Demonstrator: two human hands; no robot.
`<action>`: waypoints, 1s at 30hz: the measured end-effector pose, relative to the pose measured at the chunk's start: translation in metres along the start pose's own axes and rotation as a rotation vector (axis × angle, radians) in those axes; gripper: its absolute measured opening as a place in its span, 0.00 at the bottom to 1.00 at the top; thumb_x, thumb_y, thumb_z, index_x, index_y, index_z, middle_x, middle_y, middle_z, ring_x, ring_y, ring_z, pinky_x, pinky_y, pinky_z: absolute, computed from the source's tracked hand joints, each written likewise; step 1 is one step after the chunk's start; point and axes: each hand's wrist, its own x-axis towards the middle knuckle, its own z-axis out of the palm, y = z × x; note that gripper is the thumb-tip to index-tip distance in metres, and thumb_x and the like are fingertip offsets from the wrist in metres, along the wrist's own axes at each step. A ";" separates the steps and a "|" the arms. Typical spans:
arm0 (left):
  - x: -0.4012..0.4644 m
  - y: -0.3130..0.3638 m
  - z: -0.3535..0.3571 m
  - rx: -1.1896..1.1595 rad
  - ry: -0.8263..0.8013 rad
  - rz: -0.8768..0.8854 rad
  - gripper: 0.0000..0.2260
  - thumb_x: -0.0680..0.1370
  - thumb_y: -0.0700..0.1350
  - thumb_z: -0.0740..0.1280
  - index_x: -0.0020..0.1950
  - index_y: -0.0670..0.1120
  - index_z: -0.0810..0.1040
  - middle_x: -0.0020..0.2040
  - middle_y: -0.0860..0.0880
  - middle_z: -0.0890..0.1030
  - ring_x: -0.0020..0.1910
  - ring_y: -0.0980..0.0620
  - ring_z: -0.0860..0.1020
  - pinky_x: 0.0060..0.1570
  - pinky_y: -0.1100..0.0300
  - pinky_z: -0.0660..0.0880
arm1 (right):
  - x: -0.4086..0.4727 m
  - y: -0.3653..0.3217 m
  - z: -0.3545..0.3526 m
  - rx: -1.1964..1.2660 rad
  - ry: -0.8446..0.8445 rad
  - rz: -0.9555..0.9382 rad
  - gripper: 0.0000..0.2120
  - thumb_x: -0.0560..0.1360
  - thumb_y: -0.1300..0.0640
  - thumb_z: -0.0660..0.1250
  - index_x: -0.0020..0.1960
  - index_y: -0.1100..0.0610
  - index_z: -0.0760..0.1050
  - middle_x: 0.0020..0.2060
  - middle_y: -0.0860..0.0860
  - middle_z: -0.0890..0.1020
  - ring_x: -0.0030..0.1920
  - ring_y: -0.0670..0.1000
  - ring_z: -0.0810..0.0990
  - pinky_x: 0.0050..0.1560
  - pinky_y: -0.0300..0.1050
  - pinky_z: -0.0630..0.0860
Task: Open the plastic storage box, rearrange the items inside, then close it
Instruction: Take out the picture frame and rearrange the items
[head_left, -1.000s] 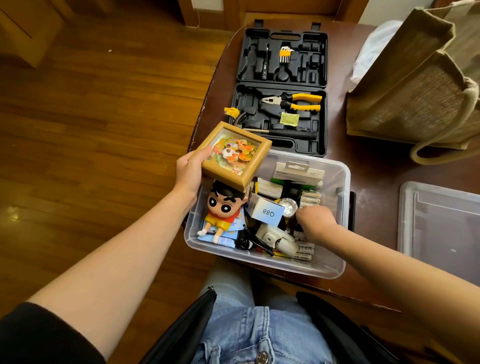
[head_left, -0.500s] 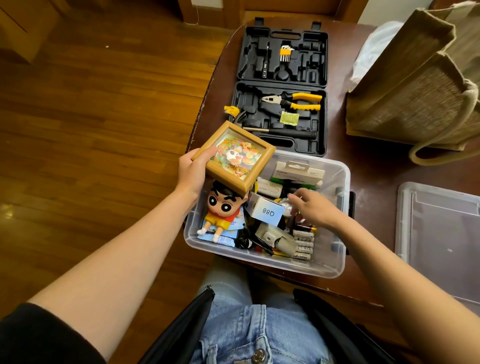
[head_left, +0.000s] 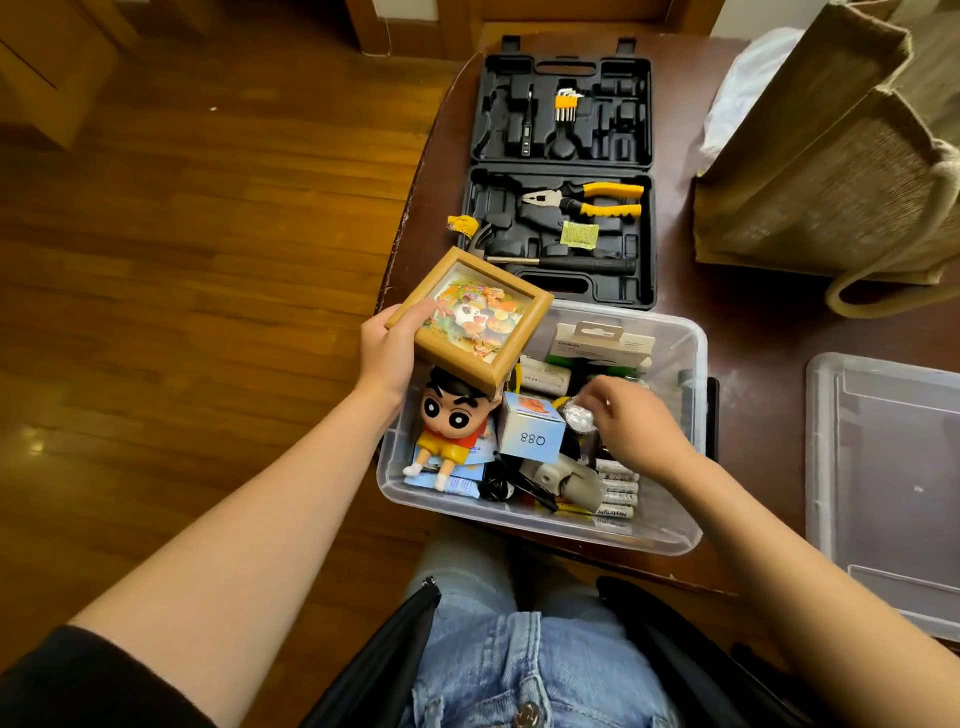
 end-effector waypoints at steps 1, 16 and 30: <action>0.000 0.000 0.000 -0.004 -0.001 -0.001 0.03 0.76 0.45 0.68 0.46 0.48 0.81 0.45 0.48 0.83 0.43 0.54 0.82 0.37 0.65 0.77 | 0.000 0.006 -0.003 -0.149 -0.024 0.005 0.10 0.79 0.62 0.58 0.52 0.57 0.78 0.50 0.53 0.82 0.48 0.54 0.79 0.46 0.48 0.75; 0.000 -0.001 -0.001 0.000 0.002 0.010 0.03 0.76 0.46 0.68 0.46 0.48 0.81 0.45 0.48 0.83 0.43 0.54 0.82 0.38 0.65 0.77 | 0.003 0.026 0.000 -0.967 -0.547 -0.443 0.20 0.75 0.67 0.58 0.62 0.51 0.75 0.60 0.47 0.78 0.64 0.51 0.71 0.59 0.49 0.72; 0.000 0.000 0.000 -0.006 0.014 0.011 0.03 0.76 0.45 0.68 0.47 0.48 0.80 0.45 0.48 0.83 0.44 0.54 0.81 0.37 0.66 0.77 | 0.000 0.004 -0.015 -0.490 -0.285 -0.095 0.13 0.79 0.59 0.57 0.54 0.57 0.79 0.48 0.54 0.83 0.46 0.55 0.80 0.46 0.50 0.79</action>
